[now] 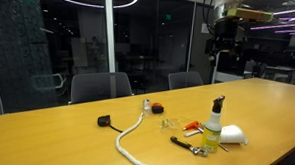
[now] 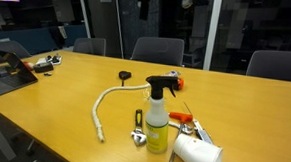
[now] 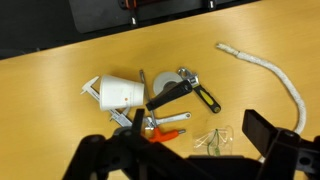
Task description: Put the cup upright
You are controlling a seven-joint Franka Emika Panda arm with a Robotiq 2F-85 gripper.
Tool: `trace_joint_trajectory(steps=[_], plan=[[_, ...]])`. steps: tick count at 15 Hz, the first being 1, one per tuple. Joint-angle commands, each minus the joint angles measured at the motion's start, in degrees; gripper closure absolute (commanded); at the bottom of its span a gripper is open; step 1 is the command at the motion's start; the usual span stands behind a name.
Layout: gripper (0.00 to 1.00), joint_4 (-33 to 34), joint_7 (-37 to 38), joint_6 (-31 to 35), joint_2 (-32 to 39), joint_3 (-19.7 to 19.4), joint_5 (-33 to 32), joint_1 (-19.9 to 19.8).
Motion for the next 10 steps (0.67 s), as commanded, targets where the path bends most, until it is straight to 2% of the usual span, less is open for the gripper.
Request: trace_joint_trajectory(steps=[1,6,10], plan=[[0.0,1.17,2.27,4.88,1.56,2.96,2.12,2.73],[0.0,5.28,8.65,13.62,9.46,8.28,4.27,6.82],[0.0,12.26,14.09,16.44,19.44,10.69,2.0,9.2]])
